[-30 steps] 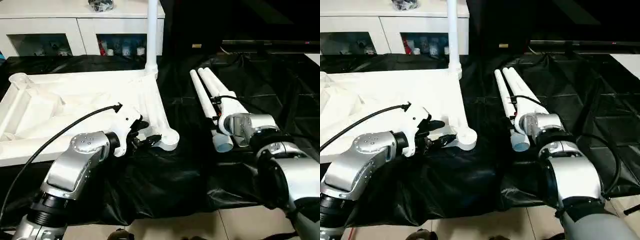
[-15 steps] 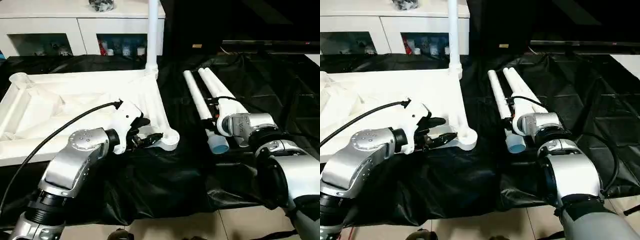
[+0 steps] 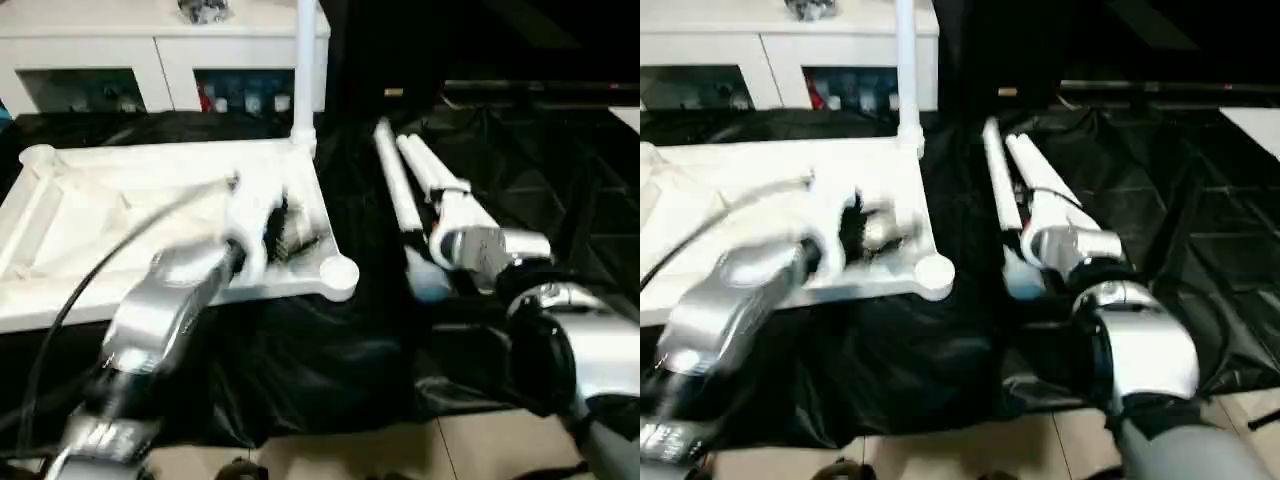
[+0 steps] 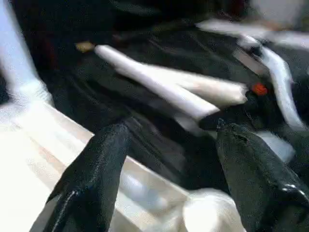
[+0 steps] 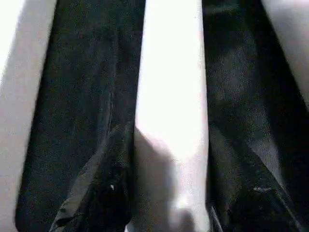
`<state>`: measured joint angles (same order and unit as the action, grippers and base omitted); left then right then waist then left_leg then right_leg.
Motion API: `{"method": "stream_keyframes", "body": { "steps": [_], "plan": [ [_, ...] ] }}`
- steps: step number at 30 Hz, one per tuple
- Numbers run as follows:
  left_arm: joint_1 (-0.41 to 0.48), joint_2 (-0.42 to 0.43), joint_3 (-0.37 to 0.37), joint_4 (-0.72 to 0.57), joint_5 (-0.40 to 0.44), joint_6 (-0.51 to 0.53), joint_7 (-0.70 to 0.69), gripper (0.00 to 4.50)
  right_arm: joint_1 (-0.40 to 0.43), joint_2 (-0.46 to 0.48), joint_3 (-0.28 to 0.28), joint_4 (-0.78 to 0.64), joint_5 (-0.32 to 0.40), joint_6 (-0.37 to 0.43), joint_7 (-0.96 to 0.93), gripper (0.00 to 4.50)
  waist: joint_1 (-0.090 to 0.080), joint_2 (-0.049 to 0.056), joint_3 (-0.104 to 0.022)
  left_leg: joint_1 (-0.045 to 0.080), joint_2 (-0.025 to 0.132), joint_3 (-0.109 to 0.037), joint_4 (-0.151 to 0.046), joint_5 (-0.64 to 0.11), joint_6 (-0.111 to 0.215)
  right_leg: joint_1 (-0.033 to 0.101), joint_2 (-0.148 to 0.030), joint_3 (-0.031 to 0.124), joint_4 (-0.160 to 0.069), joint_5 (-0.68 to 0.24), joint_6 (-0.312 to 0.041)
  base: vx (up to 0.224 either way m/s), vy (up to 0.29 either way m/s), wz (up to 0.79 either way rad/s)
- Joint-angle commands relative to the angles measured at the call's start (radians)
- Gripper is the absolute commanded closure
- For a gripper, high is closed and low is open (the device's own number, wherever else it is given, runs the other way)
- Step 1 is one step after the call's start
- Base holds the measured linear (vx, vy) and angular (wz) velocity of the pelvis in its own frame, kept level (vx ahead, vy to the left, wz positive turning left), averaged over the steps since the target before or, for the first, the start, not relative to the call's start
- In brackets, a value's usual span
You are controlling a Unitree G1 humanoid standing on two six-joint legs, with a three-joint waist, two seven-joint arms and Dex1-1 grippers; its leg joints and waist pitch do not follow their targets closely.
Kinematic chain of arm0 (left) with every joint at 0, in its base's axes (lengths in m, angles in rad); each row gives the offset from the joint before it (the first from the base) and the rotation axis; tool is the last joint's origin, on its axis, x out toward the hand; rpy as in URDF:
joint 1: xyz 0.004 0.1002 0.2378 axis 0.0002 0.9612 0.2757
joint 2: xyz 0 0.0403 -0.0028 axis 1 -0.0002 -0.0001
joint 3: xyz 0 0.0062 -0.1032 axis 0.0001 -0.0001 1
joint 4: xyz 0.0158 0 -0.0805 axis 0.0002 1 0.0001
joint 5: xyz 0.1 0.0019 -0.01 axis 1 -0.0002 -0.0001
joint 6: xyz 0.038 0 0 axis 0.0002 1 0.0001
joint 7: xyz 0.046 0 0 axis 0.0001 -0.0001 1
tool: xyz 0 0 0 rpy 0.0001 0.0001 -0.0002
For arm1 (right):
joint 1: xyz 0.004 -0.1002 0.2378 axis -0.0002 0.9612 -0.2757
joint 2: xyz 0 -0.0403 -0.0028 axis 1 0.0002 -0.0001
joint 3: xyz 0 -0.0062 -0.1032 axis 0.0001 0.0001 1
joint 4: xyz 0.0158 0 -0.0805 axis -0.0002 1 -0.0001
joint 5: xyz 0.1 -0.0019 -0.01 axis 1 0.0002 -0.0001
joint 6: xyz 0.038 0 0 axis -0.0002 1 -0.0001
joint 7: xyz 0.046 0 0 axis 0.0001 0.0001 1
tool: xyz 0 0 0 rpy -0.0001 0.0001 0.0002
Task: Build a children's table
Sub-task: Pick table leg
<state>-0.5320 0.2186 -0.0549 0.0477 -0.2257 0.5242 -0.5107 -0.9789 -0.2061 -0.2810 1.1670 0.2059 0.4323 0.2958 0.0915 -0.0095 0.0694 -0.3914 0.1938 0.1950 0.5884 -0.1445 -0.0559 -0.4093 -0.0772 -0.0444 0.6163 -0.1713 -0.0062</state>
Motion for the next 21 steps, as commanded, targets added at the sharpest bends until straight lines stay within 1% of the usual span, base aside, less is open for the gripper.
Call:
{"method": "stream_keyframes", "body": {
  "steps": [1,2,3,4,5,6,7,8,9,10,11,12,13,14,15,16,17,18,19,20,21],
  "plan": [
    [-0.065,-0.047,0.040,0.044,-0.045,-0.002,0.044,1.20,0.048,0.041,-0.021,-0.183,0.061,-0.112,0.095,2.66,0.001,0.015,-0.092,0.028,0.025,-0.016,-0.056,-0.272,-0.027,0.045,-0.050,0.029,-0.062,-0.137,-0.184,0.000,0.000,0.00],
    [-0.070,-0.052,0.044,0.049,-0.050,0.000,0.047,1.20,0.056,0.046,-0.020,-0.202,0.065,-0.122,0.105,2.66,0.002,0.026,-0.093,0.023,0.021,-0.016,-0.056,-0.248,-0.019,0.050,-0.047,0.028,-0.057,-0.098,-0.192,0.000,0.000,0.00],
    [-0.112,-0.092,0.071,0.096,-0.088,0.039,0.058,1.03,0.136,0.089,-0.006,-0.387,0.119,-0.148,0.202,2.66,-0.003,0.044,-0.094,0.026,0.018,-0.012,-0.051,-0.219,0.012,0.046,-0.035,0.025,-0.063,0.008,-0.199,0.000,0.000,0.00],
    [-0.127,-0.105,0.083,0.115,-0.103,0.053,0.061,0.92,0.168,0.099,0.011,-0.453,0.133,-0.152,0.232,2.66,0.003,0.037,-0.100,0.025,0.023,-0.017,-0.047,-0.203,0.018,0.051,-0.042,0.024,-0.049,0.050,-0.216,0.000,0.000,0.00],
    [-0.155,-0.131,0.106,0.153,-0.131,0.079,0.066,0.85,0.229,0.119,0.043,-0.578,0.160,-0.158,0.291,2.66,-0.006,0.067,-0.096,0.021,0.016,-0.015,-0.046,-0.190,0.049,0.051,-0.030,0.018,-0.060,0.089,-0.216,0.000,0.000,0.00],
    [-0.192,-0.164,0.135,0.197,-0.182,0.112,0.050,0.82,0.310,0.134,0.094,-0.730,0.190,-0.152,0.354,2.66,-0.002,0.058,-0.101,0.020,0.018,-0.017,-0.040,-0.185,0.059,0.054,-0.036,0.020,-0.049,0.105,-0.233,0.000,0.000,0.00],
    [-0.214,-0.184,0.153,0.222,-0.215,0.130,0.038,0.82,0.359,0.140,0.127,-0.818,0.207,-0.146,0.388,2.66,0.003,0.086,-0.098,0.016,0.014,-0.017,-0.040,-0.191,0.082,0.056,-0.038,0.016,-0.056,0.069,-0.231,0.000,0.000,0.00],
    [-0.235,-0.205,0.173,0.242,-0.256,0.147,0.025,0.73,0.401,0.140,0.151,-0.882,0.229,-0.133,0.414,2.66,0.007,0.086,-0.099,0.011,0.013,-0.020,-0.039,-0.192,0.093,0.062,-0.048,0.015,-0.056,0.001,-0.237,0.000,0.000,0.00],
    [-0.235,-0.205,0.173,0.242,-0.256,0.147,0.025,0.59,0.401,0.140,0.151,-0.882,0.229,-0.133,0.414,2.66,0.008,0.089,-0.096,0.012,0.014,-0.018,-0.039,-0.212,0.092,0.057,-0.052,0.015,-0.070,-0.104,-0.231,0.000,0.000,0.00],
    [-0.245,-0.214,0.182,0.249,-0.276,0.155,0.018,0.48,0.418,0.140,0.159,-0.907,0.242,-0.125,0.425,2.66,0.008,0.089,-0.096,0.012,0.014,-0.018,-0.039,-0.212,0.092,0.057,-0.052,0.015,-0.070,-0.104,-0.231,0.000,0.000,0.00],
    [-0.250,-0.221,0.192,0.253,-0.290,0.162,0.021,0.43,0.429,0.139,0.167,-0.919,0.247,-0.121,0.433,2.66,0.002,0.094,-0.089,0.013,0.014,-0.019,-0.044,-0.253,0.075,0.053,-0.053,0.015,-0.084,-0.243,-0.214,0.000,0.000,0.00],
    [-0.258,-0.234,0.213,0.258,-0.318,0.174,0.030,0.39,0.448,0.137,0.185,-0.938,0.254,-0.114,0.448,2.66,-0.004,0.075,-0.087,0.010,0.013,-0.017,-0.046,-0.262,0.069,0.054,-0.050,0.015,-0.089,-0.277,-0.201,0.000,0.000,0.00],
    [-0.258,-0.234,0.213,0.258,-0.318,0.174,0.030,0.39,0.448,0.137,0.185,-0.938,0.254,-0.114,0.448,2.66,-0.003,0.088,-0.087,0.015,0.014,-0.020,-0.047,-0.278,0.058,0.050,-0.053,0.015,-0.093,-0.338,-0.180,0.000,0.000,0.00],
    [-0.272,-0.246,0.236,0.264,-0.345,0.185,0.046,0.28,0.465,0.133,0.211,-0.963,0.259,-0.111,0.460,2.66,-0.005,0.068,-0.087,0.010,0.014,-0.022,-0.048,-0.264,0.054,0.052,-0.053,0.015,-0.089,-0.369,-0.161,0.000,0.000,0.00],
    [-0.281,-0.257,0.257,0.273,-0.363,0.191,0.063,0.14,0.468,0.128,0.241,-0.971,0.253,-0.108,0.475,2.66,-0.005,0.064,-0.085,0.012,0.015,-0.020,-0.048,-0.266,0.053,0.045,-0.054,0.016,-0.097,-0.396,-0.149,0.000,0.000,0.00],
    [-0.284,-0.260,0.262,0.277,-0.367,0.192,0.067,0.02,0.470,0.128,0.247,-0.975,0.250,-0.107,0.479,2.66,-0.006,0.069,-0.085,0.013,0.016,-0.022,-0.050,-0.271,0.049,0.046,-0.055,0.015,-0.099,-0.408,-0.147,0.000,0.000,0.00],
    [-0.291,-0.267,0.275,0.286,-0.374,0.192,0.078,0.02,0.474,0.128,0.264,-0.984,0.233,-0.109,0.486,2.66,-0.009,0.071,-0.082,0.011,0.016,-0.022,-0.052,-0.279,0.047,0.044,-0.053,0.014,-0.102,-0.419,-0.141,0.000,0.000,0.00],
    [-0.297,-0.272,0.289,0.297,-0.373,0.179,0.087,0.00,0.475,0.127,0.285,-0.980,0.187,-0.120,0.482,2.66,-0.010,0.062,-0.083,0.013,0.015,-0.022,-0.052,-0.292,0.041,0.041,-0.050,0.010,-0.104,-0.431,-0.127,0.000,0.000,0.00],
    [-0.298,-0.274,0.293,0.300,-0.372,0.175,0.090,0.00,0.476,0.127,0.291,-0.979,0.172,-0.123,0.480,2.66,-0.009,0.063,-0.082,0.020,0.015,-0.020,-0.051,-0.305,0.038,0.035,-0.051,0.012,-0.110,-0.446,-0.119,0.000,0.000,0.00],
    [-0.301,-0.276,0.306,0.303,-0.374,0.172,0.112,0.00,0.466,0.122,0.306,-0.956,0.122,-0.141,0.445,2.66,-0.013,0.027,-0.082,0.015,0.015,-0.017,-0.052,-0.296,0.042,0.037,-0.050,0.012,-0.114,-0.452,-0.106,0.000,0.000,0.00],
    [-0.302,-0.273,0.317,0.303,-0.365,0.162,0.154,0.23,0.441,0.124,0.310,-0.920,0.079,-0.151,0.379,2.66,-0.005,0.049,-0.084,0.016,0.019,-0.023,-0.054,-0.278,0.030,0.035,-0.056,0.012,-0.102,-0.441,-0.111,0.000,0.000,0.00]
  ]
}}
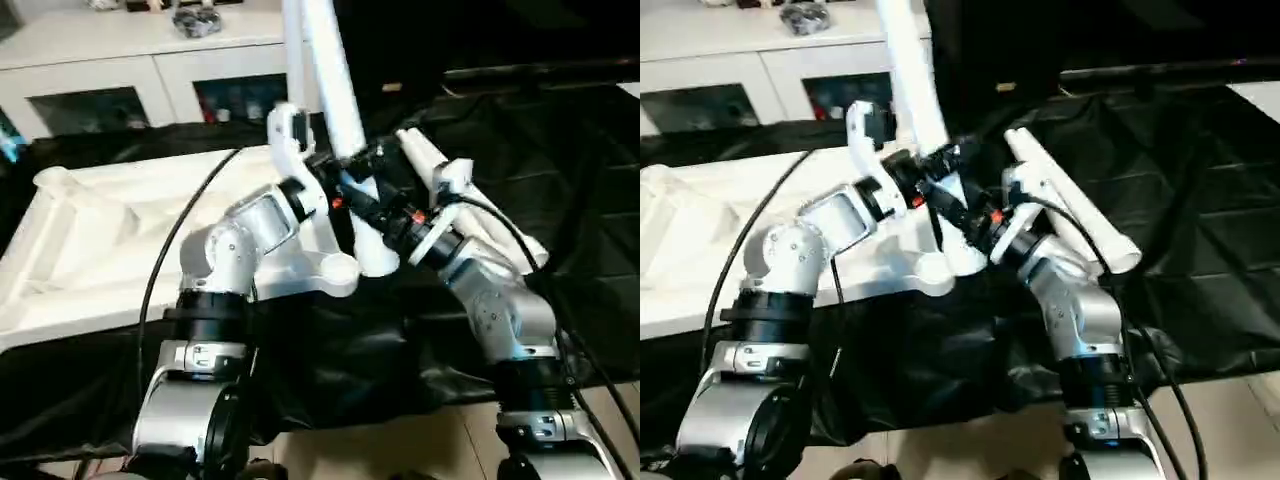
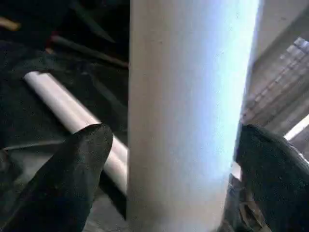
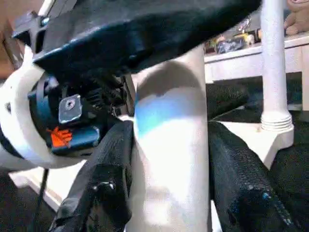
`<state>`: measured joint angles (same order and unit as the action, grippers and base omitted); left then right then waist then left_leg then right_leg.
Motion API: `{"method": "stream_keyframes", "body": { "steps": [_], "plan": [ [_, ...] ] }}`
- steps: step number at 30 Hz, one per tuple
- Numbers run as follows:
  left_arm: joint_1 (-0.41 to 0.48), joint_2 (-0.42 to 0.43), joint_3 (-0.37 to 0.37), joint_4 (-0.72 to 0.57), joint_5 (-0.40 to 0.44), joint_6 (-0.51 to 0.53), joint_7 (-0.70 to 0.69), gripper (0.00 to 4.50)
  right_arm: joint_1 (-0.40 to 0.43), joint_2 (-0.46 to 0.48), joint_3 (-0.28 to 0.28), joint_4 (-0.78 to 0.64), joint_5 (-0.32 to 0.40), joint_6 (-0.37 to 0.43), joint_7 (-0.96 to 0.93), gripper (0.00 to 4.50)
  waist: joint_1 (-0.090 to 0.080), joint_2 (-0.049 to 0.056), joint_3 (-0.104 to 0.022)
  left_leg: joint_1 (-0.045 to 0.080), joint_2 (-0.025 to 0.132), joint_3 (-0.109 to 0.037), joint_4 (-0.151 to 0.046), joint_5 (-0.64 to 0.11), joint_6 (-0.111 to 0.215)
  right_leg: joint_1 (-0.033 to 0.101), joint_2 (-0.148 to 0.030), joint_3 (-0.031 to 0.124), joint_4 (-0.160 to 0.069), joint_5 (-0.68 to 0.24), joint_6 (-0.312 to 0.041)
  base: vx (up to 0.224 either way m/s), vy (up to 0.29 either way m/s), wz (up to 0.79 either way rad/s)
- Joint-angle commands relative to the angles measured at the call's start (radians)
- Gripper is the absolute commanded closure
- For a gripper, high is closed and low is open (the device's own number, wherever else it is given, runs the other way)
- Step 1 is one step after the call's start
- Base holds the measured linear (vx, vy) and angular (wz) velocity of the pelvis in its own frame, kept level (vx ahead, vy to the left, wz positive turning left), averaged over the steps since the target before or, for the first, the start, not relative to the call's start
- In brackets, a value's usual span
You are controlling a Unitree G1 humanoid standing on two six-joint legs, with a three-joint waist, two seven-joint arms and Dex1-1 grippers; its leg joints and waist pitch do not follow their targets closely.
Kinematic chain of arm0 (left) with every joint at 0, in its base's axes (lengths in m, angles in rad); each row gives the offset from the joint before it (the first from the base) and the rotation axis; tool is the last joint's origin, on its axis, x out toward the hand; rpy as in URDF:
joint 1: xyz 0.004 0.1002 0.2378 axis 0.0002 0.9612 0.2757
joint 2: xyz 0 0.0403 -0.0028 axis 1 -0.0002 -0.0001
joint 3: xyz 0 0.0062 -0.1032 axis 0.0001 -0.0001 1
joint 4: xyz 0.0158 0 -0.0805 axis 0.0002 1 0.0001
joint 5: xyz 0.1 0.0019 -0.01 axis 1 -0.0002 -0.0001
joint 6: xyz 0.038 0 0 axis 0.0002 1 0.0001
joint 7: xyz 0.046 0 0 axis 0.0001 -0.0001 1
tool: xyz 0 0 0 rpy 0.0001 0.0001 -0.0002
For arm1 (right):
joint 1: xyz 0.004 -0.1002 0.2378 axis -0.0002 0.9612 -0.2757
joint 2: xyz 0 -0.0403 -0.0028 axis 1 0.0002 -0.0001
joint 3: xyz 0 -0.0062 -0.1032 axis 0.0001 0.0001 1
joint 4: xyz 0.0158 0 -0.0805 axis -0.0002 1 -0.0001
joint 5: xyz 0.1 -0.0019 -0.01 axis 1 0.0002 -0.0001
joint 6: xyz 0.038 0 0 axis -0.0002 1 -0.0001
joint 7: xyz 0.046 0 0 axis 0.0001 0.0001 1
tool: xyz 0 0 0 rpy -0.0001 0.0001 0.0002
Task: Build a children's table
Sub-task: Pick table leg
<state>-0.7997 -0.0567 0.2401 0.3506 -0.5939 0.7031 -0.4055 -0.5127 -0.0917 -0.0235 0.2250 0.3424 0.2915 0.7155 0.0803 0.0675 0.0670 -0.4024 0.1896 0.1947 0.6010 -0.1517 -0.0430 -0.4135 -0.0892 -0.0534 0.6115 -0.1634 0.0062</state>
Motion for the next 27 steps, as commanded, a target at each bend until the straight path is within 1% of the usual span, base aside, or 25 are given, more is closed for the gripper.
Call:
{"method": "stream_keyframes", "body": {
  "steps": [1,2,3,4,5,6,7,8,9,10,11,12,13,14,15,16,18,19,20,22,23,24,25,26,27],
  "plan": [
    [-0.035,0.004,0.027,0.001,0.006,-0.018,0.064,0.23,-0.033,0.009,0.054,0.032,-0.069,-0.014,-0.057,2.66,0.001,-0.025,-0.080,0.025,0.022,-0.022,-0.068,-0.274,0.018,0.038,-0.043,0.020,-0.099,-0.449,-0.124,0.000,0.000,0.00],
    [-0.036,0.006,0.035,0.002,0.009,-0.021,0.090,0.31,-0.046,0.008,0.057,0.048,-0.088,-0.021,-0.084,2.66,-0.001,-0.023,-0.082,0.024,0.023,-0.024,-0.069,-0.274,0.013,0.042,-0.044,0.019,-0.096,-0.439,-0.126,0.000,0.000,0.00],
    [-0.041,0.006,0.058,0.006,0.007,-0.026,0.136,0.36,-0.064,0.007,0.064,0.066,-0.114,-0.035,-0.116,2.66,-0.005,-0.054,-0.081,0.023,0.024,-0.020,-0.069,-0.279,0.011,0.041,-0.041,0.017,-0.100,-0.423,-0.123,0.000,0.000,0.00],
    [-0.041,0.006,0.058,0.006,0.007,-0.026,0.136,0.46,-0.064,0.007,0.064,0.066,-0.114,-0.035,-0.116,2.66,0.004,-0.039,-0.085,0.031,0.023,-0.020,-0.066,-0.269,0.015,0.038,-0.047,0.019,-0.095,-0.406,-0.128,0.000,0.000,0.00],
    [-0.045,0.006,0.074,0.009,0.007,-0.031,0.167,0.56,-0.076,0.010,0.065,0.076,-0.121,-0.039,-0.135,2.66,0.004,-0.036,-0.083,0.029,0.025,-0.019,-0.066,-0.265,0.020,0.035,-0.048,0.021,-0.096,-0.395,-0.129,0.000,0.000,0.00],
    [-0.049,0.006,0.093,0.011,0.007,-0.037,0.205,0.64,-0.090,0.012,0.068,0.088,-0.133,-0.045,-0.158,2.66,0.005,-0.044,-0.082,0.023,0.027,-0.022,-0.070,-0.258,0.019,0.041,-0.046,0.019,-0.089,-0.373,-0.135,0.000,0.000,0.00],
    [-0.047,0.006,0.108,0.007,0.015,-0.045,0.239,0.70,-0.103,0.013,0.087,0.104,-0.164,-0.058,-0.170,2.66,0.009,-0.062,-0.087,0.023,0.029,-0.021,-0.069,-0.240,0.015,0.045,-0.049,0.019,-0.081,-0.339,-0.137,0.000,0.000,0.00],
    [-0.047,0.006,0.108,0.007,0.015,-0.045,0.239,0.79,-0.103,0.013,0.087,0.104,-0.164,-0.058,-0.170,2.66,0.013,-0.055,-0.088,0.027,0.030,-0.021,-0.070,-0.233,0.013,0.042,-0.048,0.021,-0.082,-0.319,-0.141,0.000,0.000,0.00],
    [-0.045,0.007,0.113,0.004,0.019,-0.047,0.254,0.88,-0.108,0.016,0.099,0.110,-0.178,-0.064,-0.167,2.66,0.010,-0.054,-0.086,0.025,0.032,-0.021,-0.072,-0.229,0.010,0.041,-0.044,0.021,-0.080,-0.272,-0.147,0.000,0.000,0.00],
    [-0.042,0.007,0.115,0.000,0.021,-0.049,0.261,0.99,-0.111,0.020,0.104,0.114,-0.183,-0.063,-0.168,2.66,0.011,-0.072,-0.088,0.024,0.031,-0.020,-0.070,-0.217,0.014,0.046,-0.045,0.021,-0.073,-0.231,-0.156,0.000,0.000,0.00],
    [-0.039,0.007,0.117,-0.004,0.022,-0.051,0.268,1.07,-0.114,0.027,0.109,0.118,-0.188,-0.061,-0.170,2.66,0.014,-0.082,-0.088,0.024,0.032,-0.018,-0.068,-0.198,0.025,0.046,-0.048,0.023,-0.068,-0.196,-0.169,0.000,0.000,0.00],
    [-0.037,0.006,0.118,-0.006,0.023,-0.051,0.270,1.12,-0.115,0.029,0.111,0.120,-0.189,-0.061,-0.170,2.66,0.015,-0.077,-0.089,0.024,0.033,-0.018,-0.069,-0.188,0.027,0.047,-0.049,0.023,-0.065,-0.180,-0.176,0.000,0.000,0.00],
    [-0.032,0.004,0.119,-0.015,0.017,-0.046,0.283,1.15,-0.121,0.034,0.118,0.132,-0.197,-0.067,-0.177,2.66,0.015,-0.080,-0.092,0.026,0.034,-0.017,-0.067,-0.169,0.030,0.046,-0.047,0.023,-0.061,-0.136,-0.188,0.000,0.000,0.00],
    [-0.029,0.002,0.120,-0.020,0.016,-0.044,0.292,1.21,-0.125,0.036,0.120,0.139,-0.200,-0.070,-0.182,2.66,0.014,-0.084,-0.093,0.026,0.035,-0.017,-0.066,-0.149,0.033,0.048,-0.047,0.023,-0.055,-0.089,-0.206,0.000,0.000,0.00],
    [-0.020,0.000,0.120,-0.035,0.014,-0.039,0.304,1.32,-0.129,0.039,0.125,0.147,-0.205,-0.075,-0.188,2.66,0.016,-0.083,-0.094,0.027,0.035,-0.016,-0.064,-0.138,0.036,0.049,-0.047,0.023,-0.052,-0.065,-0.214,0.000,0.000,0.00],
    [-0.017,-0.003,0.122,-0.039,0.006,-0.037,0.301,1.44,-0.131,0.038,0.130,0.150,-0.209,-0.079,-0.187,2.66,0.017,-0.087,-0.092,0.025,0.034,-0.015,-0.063,-0.121,0.044,0.049,-0.047,0.023,-0.050,-0.032,-0.223,0.000,0.000,0.00],
    [-0.016,-0.004,0.121,-0.044,0.001,-0.035,0.304,1.54,-0.132,0.037,0.133,0.155,-0.212,-0.083,-0.189,2.66,0.020,-0.090,-0.090,0.025,0.033,-0.012,-0.062,-0.135,0.049,0.050,-0.048,0.025,-0.053,-0.044,-0.226,0.000,0.000,0.00],
    [-0.013,-0.006,0.115,-0.051,-0.001,-0.030,0.314,1.64,-0.132,0.037,0.133,0.157,-0.216,-0.087,-0.192,2.66,0.021,-0.090,-0.087,0.026,0.034,-0.013,-0.065,-0.154,0.043,0.051,-0.049,0.025,-0.055,-0.072,-0.222,0.000,0.000,0.00],
    [-0.012,-0.007,0.114,-0.052,-0.001,-0.029,0.318,1.64,-0.131,0.037,0.132,0.158,-0.217,-0.088,-0.193,2.66,0.021,-0.090,-0.086,0.026,0.035,-0.013,-0.066,-0.166,0.038,0.050,-0.050,0.025,-0.057,-0.090,-0.219,0.000,0.000,0.00],
    [-0.013,-0.008,0.115,-0.047,0.001,-0.034,0.328,1.95,-0.133,0.035,0.130,0.165,-0.221,-0.091,-0.195,2.66,0.022,-0.091,-0.082,0.027,0.035,-0.014,-0.069,-0.204,0.020,0.049,-0.051,0.026,-0.064,-0.150,-0.203,0.000,0.000,0.00],
    [-0.012,-0.010,0.118,-0.042,0.005,-0.041,0.345,1.95,-0.137,0.035,0.128,0.175,-0.221,-0.096,-0.198,2.66,0.020,-0.089,-0.078,0.030,0.035,-0.016,-0.075,-0.257,-0.006,0.048,-0.051,0.026,-0.071,-0.223,-0.179,0.000,0.000,0.00],
    [-0.013,-0.009,0.121,-0.037,0.005,-0.043,0.350,2.00,-0.140,0.034,0.127,0.182,-0.223,-0.098,-0.204,2.66,0.020,-0.090,-0.079,0.031,0.035,-0.017,-0.076,-0.271,-0.013,0.048,-0.051,0.025,-0.073,-0.240,-0.170,0.000,0.000,0.00],
    [-0.017,-0.007,0.121,-0.033,0.004,-0.048,0.348,2.09,-0.145,0.034,0.126,0.187,-0.221,-0.098,-0.205,2.66,0.019,-0.097,-0.079,0.030,0.035,-0.019,-0.077,-0.277,-0.023,0.048,-0.052,0.026,-0.076,-0.262,-0.151,0.000,0.000,0.00],
    [-0.017,-0.007,0.121,-0.033,0.004,-0.048,0.348,2.22,-0.145,0.034,0.126,0.187,-0.221,-0.098,-0.205,2.66,0.019,-0.097,-0.079,0.030,0.035,-0.019,-0.077,-0.277,-0.023,0.048,-0.052,0.026,-0.076,-0.262,-0.151,0.000,0.000,0.00],
    [-0.023,-0.004,0.121,-0.032,0.000,-0.053,0.341,2.38,-0.152,0.033,0.124,0.192,-0.220,-0.099,-0.206,2.66,0.018,-0.097,-0.079,0.029,0.035,-0.019,-0.077,-0.275,-0.026,0.046,-0.051,0.026,-0.076,-0.265,-0.143,0.000,0.000,0.00]
  ]
}}
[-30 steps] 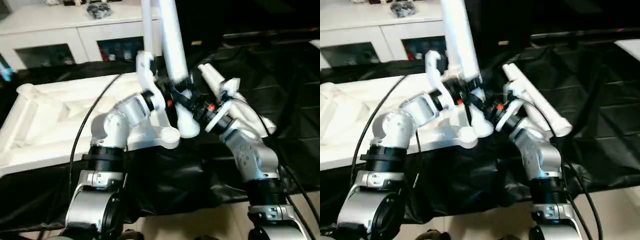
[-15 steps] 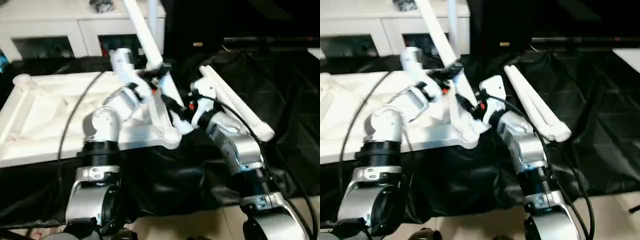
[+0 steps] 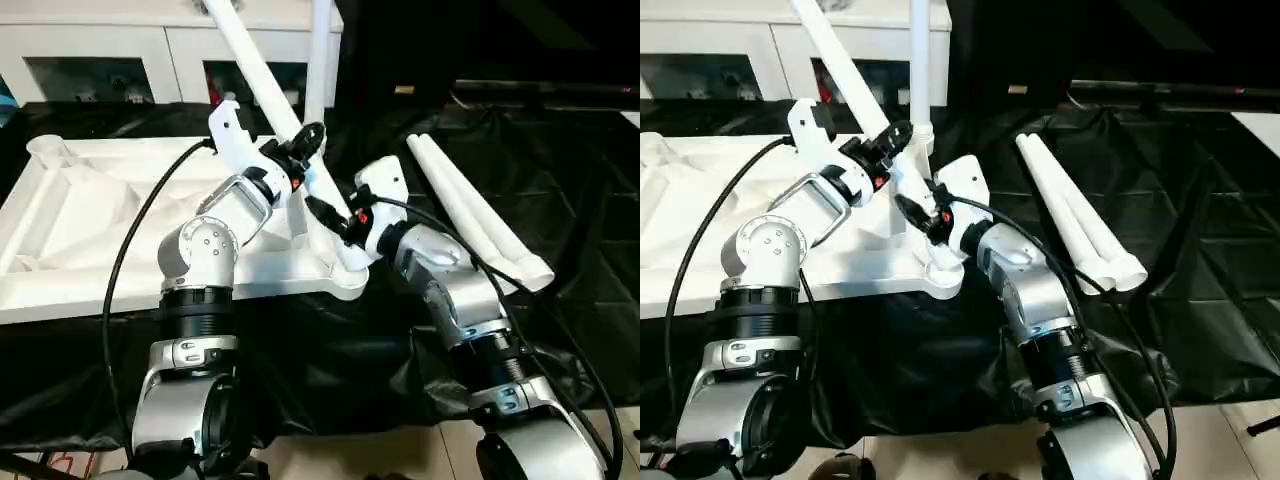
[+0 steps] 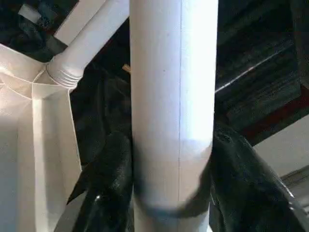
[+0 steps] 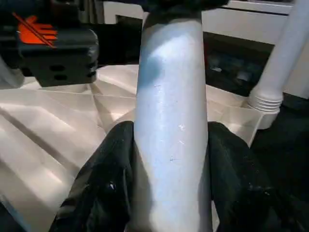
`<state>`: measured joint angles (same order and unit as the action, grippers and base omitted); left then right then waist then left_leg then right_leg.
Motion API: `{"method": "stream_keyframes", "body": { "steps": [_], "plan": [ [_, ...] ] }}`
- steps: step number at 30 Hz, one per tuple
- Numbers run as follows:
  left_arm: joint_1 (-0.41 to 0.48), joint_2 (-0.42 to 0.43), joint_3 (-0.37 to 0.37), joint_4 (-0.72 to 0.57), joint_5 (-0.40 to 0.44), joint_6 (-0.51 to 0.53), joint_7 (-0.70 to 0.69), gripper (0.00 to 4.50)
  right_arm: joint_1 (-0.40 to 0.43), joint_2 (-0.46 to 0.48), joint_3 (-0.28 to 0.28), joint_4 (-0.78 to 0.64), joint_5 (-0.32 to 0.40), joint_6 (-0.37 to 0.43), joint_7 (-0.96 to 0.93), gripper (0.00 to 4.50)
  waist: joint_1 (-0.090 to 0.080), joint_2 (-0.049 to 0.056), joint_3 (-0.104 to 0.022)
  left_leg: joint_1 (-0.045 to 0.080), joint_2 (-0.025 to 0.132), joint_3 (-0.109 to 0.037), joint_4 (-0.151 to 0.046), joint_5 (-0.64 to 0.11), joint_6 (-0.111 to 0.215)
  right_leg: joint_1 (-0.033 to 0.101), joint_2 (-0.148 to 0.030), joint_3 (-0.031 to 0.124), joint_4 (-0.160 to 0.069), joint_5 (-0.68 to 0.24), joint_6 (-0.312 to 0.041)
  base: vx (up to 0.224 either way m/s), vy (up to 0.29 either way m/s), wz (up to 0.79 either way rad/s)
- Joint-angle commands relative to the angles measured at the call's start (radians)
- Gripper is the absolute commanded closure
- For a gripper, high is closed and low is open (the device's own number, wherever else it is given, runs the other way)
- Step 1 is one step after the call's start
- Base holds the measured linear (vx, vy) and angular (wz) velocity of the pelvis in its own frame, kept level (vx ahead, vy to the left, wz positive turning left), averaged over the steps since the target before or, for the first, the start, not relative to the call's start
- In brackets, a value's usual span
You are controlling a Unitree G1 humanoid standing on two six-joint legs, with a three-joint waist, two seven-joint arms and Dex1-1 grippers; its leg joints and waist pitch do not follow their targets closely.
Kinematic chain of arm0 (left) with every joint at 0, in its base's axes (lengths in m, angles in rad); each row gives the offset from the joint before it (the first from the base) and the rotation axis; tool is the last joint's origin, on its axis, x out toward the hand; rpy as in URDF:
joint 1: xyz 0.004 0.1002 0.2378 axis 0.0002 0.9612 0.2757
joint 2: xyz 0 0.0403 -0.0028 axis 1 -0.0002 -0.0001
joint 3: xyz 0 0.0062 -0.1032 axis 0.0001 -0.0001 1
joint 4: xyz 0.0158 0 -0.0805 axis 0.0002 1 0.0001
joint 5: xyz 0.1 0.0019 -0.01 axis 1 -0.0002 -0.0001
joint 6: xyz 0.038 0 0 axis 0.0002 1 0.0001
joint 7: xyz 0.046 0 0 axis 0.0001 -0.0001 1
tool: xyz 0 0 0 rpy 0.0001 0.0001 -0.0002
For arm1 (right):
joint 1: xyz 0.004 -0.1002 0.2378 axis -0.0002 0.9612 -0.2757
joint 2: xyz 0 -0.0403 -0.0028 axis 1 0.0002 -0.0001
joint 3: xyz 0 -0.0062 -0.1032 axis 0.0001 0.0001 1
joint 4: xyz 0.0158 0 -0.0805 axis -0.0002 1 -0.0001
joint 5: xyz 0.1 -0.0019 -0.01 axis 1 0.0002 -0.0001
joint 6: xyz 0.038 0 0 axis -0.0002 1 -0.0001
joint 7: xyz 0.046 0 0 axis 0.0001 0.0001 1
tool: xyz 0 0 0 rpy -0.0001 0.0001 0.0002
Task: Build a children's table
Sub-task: Pick table leg
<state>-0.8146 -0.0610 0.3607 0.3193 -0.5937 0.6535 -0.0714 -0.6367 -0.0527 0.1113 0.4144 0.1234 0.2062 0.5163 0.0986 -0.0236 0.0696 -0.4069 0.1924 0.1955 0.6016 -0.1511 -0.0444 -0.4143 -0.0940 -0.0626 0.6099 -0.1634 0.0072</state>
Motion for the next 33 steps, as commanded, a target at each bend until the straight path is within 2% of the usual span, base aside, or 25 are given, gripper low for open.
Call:
{"method": "stream_keyframes", "body": {
  "steps": [1,8,9,10,11,12,13,14,16,17,18,19,21,23,24,26,27,28,29,30,31,33],
  "plan": [
    [-0.009,0.001,0.000,-0.003,-0.002,-0.003,0.003,2.38,-0.030,-0.006,-0.011,0.005,0.000,-0.015,-0.006,2.66,0.000,-0.005,-0.083,0.034,0.032,-0.020,-0.077,-0.273,-0.024,0.047,-0.047,0.035,-0.073,-0.260,-0.144,0.000,0.000,0.00],
    [-0.010,0.011,-0.009,-0.007,-0.013,0.006,-0.016,2.68,-0.046,-0.002,-0.013,0.019,-0.006,-0.021,-0.005,2.66,-0.007,0.000,-0.084,0.033,0.031,-0.019,-0.076,-0.257,-0.021,0.046,-0.044,0.036,-0.070,-0.210,-0.156,0.000,0.000,0.00],
    [-0.006,0.014,-0.019,-0.009,-0.013,0.012,-0.027,2.68,-0.047,-0.001,-0.012,0.016,-0.004,-0.020,-0.007,2.66,-0.006,0.010,-0.085,0.035,0.031,-0.020,-0.075,-0.251,-0.022,0.046,-0.044,0.035,-0.067,-0.192,-0.163,0.000,0.000,0.00],
    [-0.006,0.014,-0.019,-0.009,-0.013,0.012,-0.027,2.69,-0.047,-0.001,-0.012,0.016,-0.002,-0.018,-0.006,2.66,-0.008,0.004,-0.086,0.033,0.030,-0.019,-0.075,-0.246,-0.019,0.048,-0.042,0.035,-0.066,-0.174,-0.168,0.000,0.000,0.00],
    [-0.006,0.015,-0.022,-0.010,-0.012,0.012,-0.028,2.69,-0.045,0.000,-0.016,0.012,0.011,-0.001,0.003,2.31,-0.006,0.009,-0.086,0.034,0.030,-0.020,-0.075,-0.244,-0.019,0.048,-0.042,0.035,-0.064,-0.166,-0.171,0.000,0.000,0.00],
    [-0.006,0.018,-0.028,-0.011,-0.010,0.015,-0.034,2.69,-0.043,0.002,-0.021,0.007,0.027,0.014,0.015,1.96,-0.007,0.010,-0.086,0.033,0.030,-0.020,-0.075,-0.247,-0.018,0.049,-0.042,0.035,-0.064,-0.159,-0.176,0.000,0.000,0.00],
    [-0.008,0.024,-0.034,-0.009,-0.005,0.016,-0.041,2.69,-0.042,0.002,-0.024,0.002,0.038,0.024,0.024,1.96,-0.007,0.012,-0.087,0.035,0.030,-0.020,-0.075,-0.249,-0.016,0.049,-0.041,0.035,-0.063,-0.149,-0.181,0.000,0.000,0.00],
    [-0.008,0.032,-0.043,-0.009,0.001,0.017,-0.052,2.69,-0.038,0.000,-0.026,-0.009,0.050,0.034,0.038,1.94,-0.008,0.009,-0.087,0.034,0.030,-0.019,-0.075,-0.250,-0.013,0.050,-0.041,0.035,-0.064,-0.145,-0.185,0.000,0.000,0.00],
    [-0.008,0.041,-0.052,-0.008,0.006,0.018,-0.064,2.70,-0.035,-0.003,-0.032,-0.021,0.067,0.049,0.053,1.69,-0.007,0.010,-0.087,0.036,0.030,-0.019,-0.075,-0.255,-0.010,0.050,-0.041,0.035,-0.064,-0.150,-0.188,0.000,0.000,0.00],
    [-0.007,0.050,-0.063,-0.010,0.010,0.019,-0.080,2.70,-0.033,-0.006,-0.047,-0.037,0.100,0.079,0.075,1.69,-0.009,0.012,-0.084,0.035,0.030,-0.020,-0.077,-0.265,-0.013,0.050,-0.040,0.034,-0.066,-0.161,-0.187,0.000,0.000,0.00],
    [-0.007,0.061,-0.074,-0.012,0.014,0.021,-0.101,2.70,-0.029,-0.023,-0.053,-0.056,0.132,0.120,0.121,1.51,-0.007,0.011,-0.086,0.037,0.031,-0.020,-0.077,-0.271,-0.014,0.051,-0.041,0.035,-0.065,-0.164,-0.187,0.000,0.000,0.00],
    [-0.009,0.080,-0.094,-0.015,0.019,0.028,-0.138,2.70,-0.019,-0.064,-0.050,-0.085,0.171,0.171,0.207,1.43,-0.007,0.007,-0.085,0.038,0.030,-0.020,-0.077,-0.273,-0.010,0.054,-0.039,0.034,-0.067,-0.170,-0.184,0.000,0.000,0.00],
    [-0.011,0.104,-0.113,-0.024,0.017,0.049,-0.178,2.70,-0.009,-0.116,-0.051,-0.106,0.206,0.222,0.290,1.22,0.001,0.012,-0.083,0.041,0.033,-0.020,-0.077,-0.278,-0.010,0.052,-0.040,0.035,-0.067,-0.178,-0.179,0.000,0.000,0.00],
    [-0.012,0.112,-0.120,-0.026,0.014,0.057,-0.191,2.70,-0.007,-0.133,-0.053,-0.111,0.219,0.240,0.316,1.06,0.003,0.012,-0.082,0.037,0.032,-0.021,-0.078,-0.279,-0.017,0.054,-0.041,0.035,-0.068,-0.186,-0.175,0.000,0.000,0.00],
    [-0.019,0.131,-0.128,-0.034,0.001,0.080,-0.221,2.70,-0.005,-0.174,-0.072,-0.122,0.260,0.282,0.373,0.99,0.002,0.009,-0.084,0.038,0.031,-0.020,-0.077,-0.274,-0.019,0.056,-0.044,0.035,-0.067,-0.183,-0.182,0.000,0.000,0.00],
    [-0.025,0.140,-0.132,-0.038,-0.010,0.095,-0.238,2.70,-0.010,-0.198,-0.091,-0.115,0.279,0.294,0.396,0.89,0.004,0.009,-0.084,0.039,0.032,-0.020,-0.075,-0.270,-0.019,0.054,-0.045,0.035,-0.066,-0.183,-0.192,0.000,0.000,0.00],
    [-0.030,0.147,-0.135,-0.039,-0.018,0.103,-0.251,2.70,-0.022,-0.208,-0.113,-0.094,0.284,0.291,0.388,0.64,0.006,0.006,-0.085,0.038,0.032,-0.019,-0.073,-0.258,-0.019,0.053,-0.047,0.035,-0.066,-0.183,-0.201,0.000,0.000,0.00],
    [-0.034,0.151,-0.140,-0.039,-0.024,0.110,-0.264,2.70,-0.039,-0.215,-0.143,-0.067,0.296,0.302,0.376,0.64,0.005,-0.003,-0.085,0.038,0.032,-0.017,-0.073,-0.254,-0.018,0.053,-0.047,0.035,-0.067,-0.192,-0.203,0.000,0.000,0.00],
    [-0.034,0.151,-0.140,-0.039,-0.024,0.110,-0.264,2.70,-0.039,-0.215,-0.143,-0.067,0.296,0.302,0.376,0.57,0.006,-0.001,-0.085,0.038,0.030,-0.017,-0.072,-0.250,-0.018,0.052,-0.048,0.035,-0.065,-0.197,-0.207,0.000,0.000,0.00],
    [-0.043,0.159,-0.159,-0.042,-0.030,0.123,-0.293,2.70,-0.074,-0.246,-0.204,-0.021,0.353,0.368,0.390,0.51,0.007,-0.008,-0.085,0.039,0.030,-0.016,-0.071,-0.244,-0.013,0.053,-0.049,0.034,-0.066,-0.215,-0.211,0.000,0.000,0.00],
    [-0.043,0.159,-0.159,-0.042,-0.030,0.123,-0.293,2.70,-0.074,-0.246,-0.204,-0.021,0.353,0.368,0.390,0.43,0.008,-0.005,-0.085,0.040,0.030,-0.016,-0.070,-0.241,-0.012,0.054,-0.048,0.033,-0.066,-0.219,-0.213,0.000,0.000,0.00],
    [-0.047,0.166,-0.179,-0.047,-0.033,0.133,-0.326,2.70,-0.092,-0.285,-0.209,0.003,0.375,0.422,0.440,0.24,0.013,-0.005,-0.085,0.039,0.031,-0.015,-0.069,-0.228,-0.010,0.054,-0.047,0.034,-0.067,-0.218,-0.207,0.000,0.000,0.00]
  ]
}}
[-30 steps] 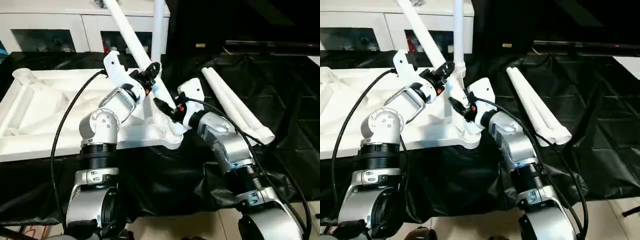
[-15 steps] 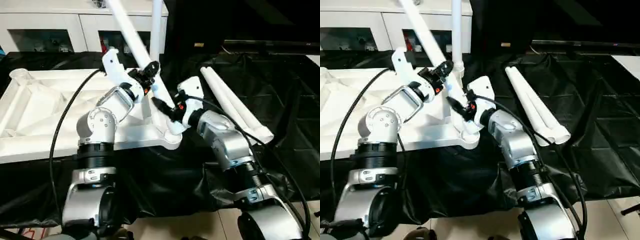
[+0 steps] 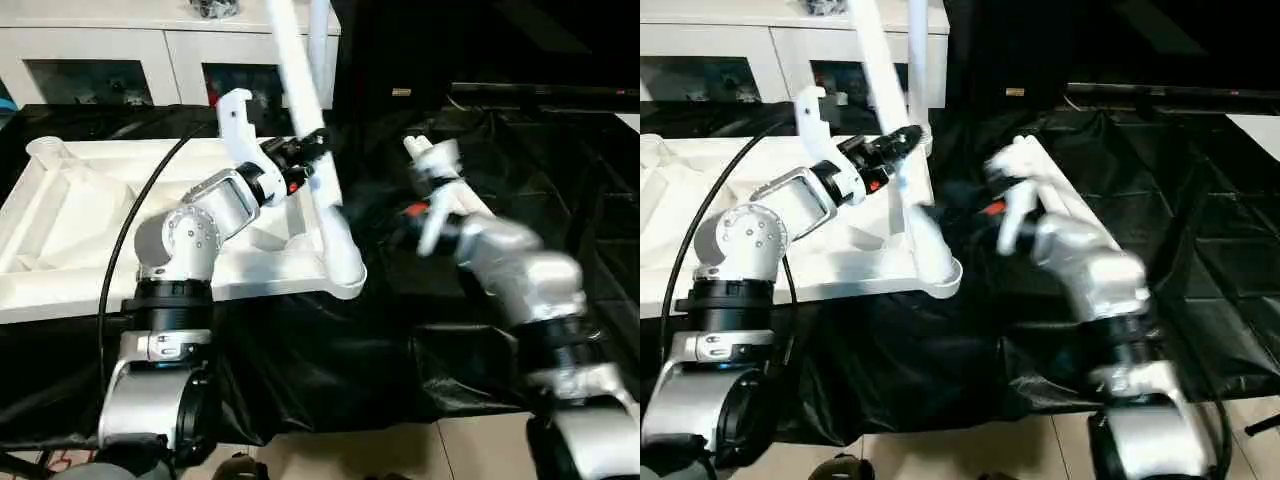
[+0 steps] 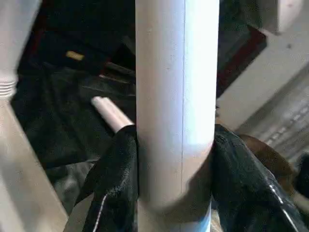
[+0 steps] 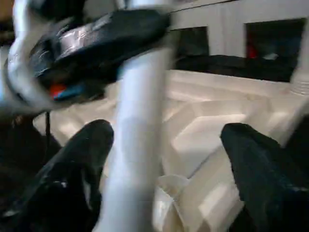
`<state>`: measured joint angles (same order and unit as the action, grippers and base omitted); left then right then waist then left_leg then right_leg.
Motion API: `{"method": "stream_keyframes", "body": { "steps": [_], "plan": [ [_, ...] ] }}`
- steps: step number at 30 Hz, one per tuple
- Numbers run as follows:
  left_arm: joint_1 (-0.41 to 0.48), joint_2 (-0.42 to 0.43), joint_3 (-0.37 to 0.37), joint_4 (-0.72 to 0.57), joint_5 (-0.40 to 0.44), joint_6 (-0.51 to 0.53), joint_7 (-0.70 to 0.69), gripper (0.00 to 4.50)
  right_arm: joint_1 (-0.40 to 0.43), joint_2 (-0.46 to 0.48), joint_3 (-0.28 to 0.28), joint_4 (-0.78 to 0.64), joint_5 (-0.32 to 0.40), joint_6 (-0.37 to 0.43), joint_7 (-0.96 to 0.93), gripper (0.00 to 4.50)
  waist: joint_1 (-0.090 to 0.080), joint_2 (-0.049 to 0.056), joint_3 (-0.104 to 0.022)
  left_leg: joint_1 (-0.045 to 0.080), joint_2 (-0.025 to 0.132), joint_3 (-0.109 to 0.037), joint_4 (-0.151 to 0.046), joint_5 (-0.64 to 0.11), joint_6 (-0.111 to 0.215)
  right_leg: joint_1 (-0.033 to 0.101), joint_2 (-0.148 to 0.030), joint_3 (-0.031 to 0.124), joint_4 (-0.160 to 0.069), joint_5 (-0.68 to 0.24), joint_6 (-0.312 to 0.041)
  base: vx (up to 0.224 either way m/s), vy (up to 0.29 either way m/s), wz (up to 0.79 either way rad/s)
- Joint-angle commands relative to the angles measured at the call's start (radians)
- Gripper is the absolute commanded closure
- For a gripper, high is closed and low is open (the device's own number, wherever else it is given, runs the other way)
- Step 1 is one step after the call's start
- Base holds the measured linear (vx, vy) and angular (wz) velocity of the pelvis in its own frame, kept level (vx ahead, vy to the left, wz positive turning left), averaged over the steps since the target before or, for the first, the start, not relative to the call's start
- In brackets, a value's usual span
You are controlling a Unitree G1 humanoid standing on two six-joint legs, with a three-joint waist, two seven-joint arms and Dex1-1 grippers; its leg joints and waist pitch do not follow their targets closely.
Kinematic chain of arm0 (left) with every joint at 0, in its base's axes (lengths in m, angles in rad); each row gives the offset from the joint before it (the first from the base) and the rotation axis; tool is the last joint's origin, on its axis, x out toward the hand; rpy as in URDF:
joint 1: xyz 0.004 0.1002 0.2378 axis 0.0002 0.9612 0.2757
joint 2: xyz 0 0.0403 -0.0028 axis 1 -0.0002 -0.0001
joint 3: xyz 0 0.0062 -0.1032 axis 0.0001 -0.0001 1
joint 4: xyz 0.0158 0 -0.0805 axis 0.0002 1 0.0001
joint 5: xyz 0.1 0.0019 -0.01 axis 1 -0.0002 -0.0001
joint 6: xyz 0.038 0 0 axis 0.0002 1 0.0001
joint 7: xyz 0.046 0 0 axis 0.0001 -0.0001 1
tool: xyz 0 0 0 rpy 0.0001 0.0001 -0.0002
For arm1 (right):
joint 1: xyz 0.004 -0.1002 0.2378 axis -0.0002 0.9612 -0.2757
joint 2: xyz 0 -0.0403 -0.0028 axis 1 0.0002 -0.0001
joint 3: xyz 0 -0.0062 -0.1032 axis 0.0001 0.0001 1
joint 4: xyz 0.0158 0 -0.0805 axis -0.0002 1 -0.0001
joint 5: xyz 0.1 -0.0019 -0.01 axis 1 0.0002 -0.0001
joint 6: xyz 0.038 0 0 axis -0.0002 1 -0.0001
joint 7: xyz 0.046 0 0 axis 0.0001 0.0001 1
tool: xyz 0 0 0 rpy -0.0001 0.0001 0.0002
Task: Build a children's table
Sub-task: Pick table leg
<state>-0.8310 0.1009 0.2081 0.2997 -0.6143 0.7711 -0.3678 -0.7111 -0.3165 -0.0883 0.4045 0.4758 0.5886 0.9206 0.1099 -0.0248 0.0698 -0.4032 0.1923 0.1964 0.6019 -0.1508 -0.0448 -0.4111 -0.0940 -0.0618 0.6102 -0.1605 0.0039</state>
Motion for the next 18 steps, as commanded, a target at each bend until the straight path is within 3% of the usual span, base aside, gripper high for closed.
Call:
{"method": "stream_keyframes", "body": {
  "steps": [1,6,10,11,13,15,16,18],
  "plan": [
    [-0.031,0.006,-0.030,-0.029,-0.011,0.018,-0.037,2.70,-0.021,-0.029,-0.005,0.019,0.023,0.050,0.048,0.24,0.004,-0.004,-0.085,0.034,0.031,-0.016,-0.068,-0.223,-0.008,0.051,-0.048,0.033,-0.067,-0.215,-0.202,0.000,0.000,0.00],
    [-0.028,0.005,-0.046,-0.045,-0.005,0.025,-0.061,2.70,-0.026,-0.070,0.081,0.032,-0.006,0.090,0.148,0.24,0.005,-0.012,-0.087,0.029,0.031,-0.015,-0.065,-0.192,0.004,0.054,-0.049,0.032,-0.063,-0.188,-0.205,0.000,0.000,0.00],
    [-0.027,0.003,-0.051,-0.057,-0.015,0.026,-0.072,2.70,-0.030,-0.074,0.115,0.013,-0.001,0.113,0.188,0.24,0.005,-0.011,-0.087,0.030,0.033,-0.015,-0.064,-0.186,0.010,0.052,-0.050,0.032,-0.063,-0.200,-0.207,0.000,0.000,0.00],
    [-0.023,0.003,-0.056,-0.072,-0.024,0.024,-0.090,2.70,-0.036,-0.071,0.134,0.007,-0.009,0.113,0.196,0.24,0.006,-0.024,-0.087,0.030,0.033,-0.014,-0.064,-0.182,0.012,0.053,-0.051,0.032,-0.063,-0.207,-0.206,0.000,0.000,0.00],
    [-0.011,0.001,-0.065,-0.097,-0.035,0.019,-0.125,2.70,-0.048,-0.063,0.151,0.023,-0.026,0.103,0.203,0.24,0.006,-0.015,-0.086,0.032,0.035,-0.014,-0.065,-0.182,0.005,0.049,-0.051,0.032,-0.063,-0.217,-0.208,0.000,0.000,0.00],
    [0.002,0.003,-0.074,-0.123,-0.059,0.025,-0.172,2.70,-0.054,-0.063,0.158,0.033,-0.026,0.099,0.220,0.24,0.006,-0.026,-0.085,0.032,0.035,-0.013,-0.065,-0.188,0.003,0.049,-0.052,0.032,-0.064,-0.227,-0.208,0.000,0.000,0.00],
    [0.006,0.004,-0.077,-0.129,-0.065,0.026,-0.184,2.70,-0.055,-0.064,0.160,0.036,-0.027,0.098,0.224,0.24,0.007,-0.022,-0.084,0.032,0.036,-0.014,-0.066,-0.189,0.000,0.048,-0.053,0.032,-0.063,-0.231,-0.209,0.000,0.000,0.00],
    [0.031,0.022,-0.102,-0.170,-0.107,0.059,-0.270,2.70,-0.058,-0.070,0.176,0.038,-0.027,0.093,0.261,0.24,0.007,-0.026,-0.084,0.033,0.036,-0.014,-0.066,-0.197,-0.004,0.048,-0.052,0.032,-0.062,-0.233,-0.208,0.000,0.000,0.00]
  ]
}}
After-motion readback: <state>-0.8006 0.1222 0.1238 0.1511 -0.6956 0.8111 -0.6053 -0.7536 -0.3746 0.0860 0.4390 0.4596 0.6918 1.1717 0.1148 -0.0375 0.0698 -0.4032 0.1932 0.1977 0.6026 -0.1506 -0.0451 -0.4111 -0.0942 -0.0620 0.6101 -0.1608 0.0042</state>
